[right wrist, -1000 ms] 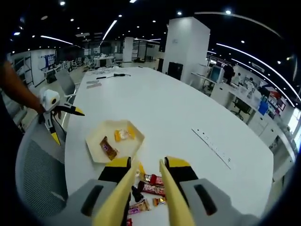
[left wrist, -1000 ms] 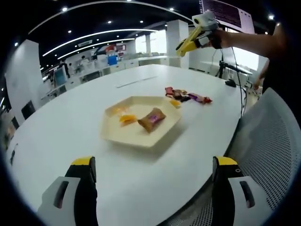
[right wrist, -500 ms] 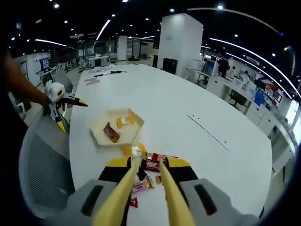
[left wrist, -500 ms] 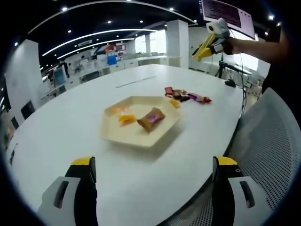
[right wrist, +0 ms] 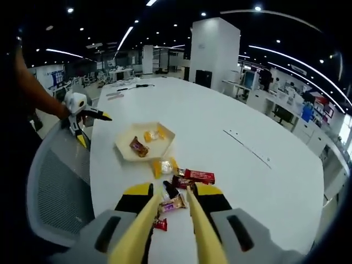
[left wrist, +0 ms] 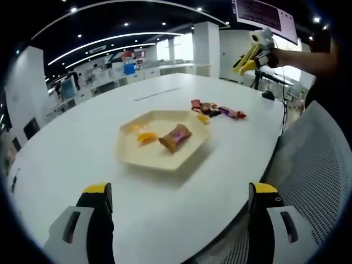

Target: Place the target food into the container with the food tongs after gripping and lifting it, then release it inside without dropping or visibly crushing the food.

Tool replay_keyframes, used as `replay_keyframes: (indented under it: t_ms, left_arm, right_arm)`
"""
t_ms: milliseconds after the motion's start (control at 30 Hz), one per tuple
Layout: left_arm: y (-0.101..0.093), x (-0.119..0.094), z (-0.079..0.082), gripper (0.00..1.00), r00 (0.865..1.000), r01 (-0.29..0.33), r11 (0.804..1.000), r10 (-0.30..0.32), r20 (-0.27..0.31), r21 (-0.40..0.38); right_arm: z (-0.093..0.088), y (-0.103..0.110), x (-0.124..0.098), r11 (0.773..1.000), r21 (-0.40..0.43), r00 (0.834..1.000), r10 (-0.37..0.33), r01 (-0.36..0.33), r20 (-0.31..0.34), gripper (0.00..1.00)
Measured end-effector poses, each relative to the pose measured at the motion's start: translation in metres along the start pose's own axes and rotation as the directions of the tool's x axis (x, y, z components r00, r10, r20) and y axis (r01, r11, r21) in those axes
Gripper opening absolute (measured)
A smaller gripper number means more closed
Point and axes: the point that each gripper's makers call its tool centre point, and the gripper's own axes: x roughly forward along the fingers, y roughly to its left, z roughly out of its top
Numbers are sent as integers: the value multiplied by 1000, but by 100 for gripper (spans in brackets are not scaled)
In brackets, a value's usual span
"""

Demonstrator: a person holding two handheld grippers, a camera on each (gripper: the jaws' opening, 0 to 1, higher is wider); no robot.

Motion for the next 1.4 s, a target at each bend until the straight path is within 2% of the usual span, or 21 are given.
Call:
replay_keyframes:
  t_ms: [433,800,1000,1400]
  left_arm:
    - [0,0,-1,99,1000,-3,1000,2,-4,-7]
    - [-1,0,0,99,1000,-2,1000,2,-6,-8]
    - [-1,0,-1,99,1000,0,1000,-1,-6,-10]
    - [0,1,-2,99,1000,4,1000,-4,-9,-18]
  right_arm:
    - [-37,19,19,999,25,998,36,-35,-49,28]
    - [-74,26,40,997,71,994,49,-42,-97,28]
    - [-86,28,49,993,109,993,53,-41,-105,28]
    - [-109,28,58,992,127,986,46,-26,-162,28]
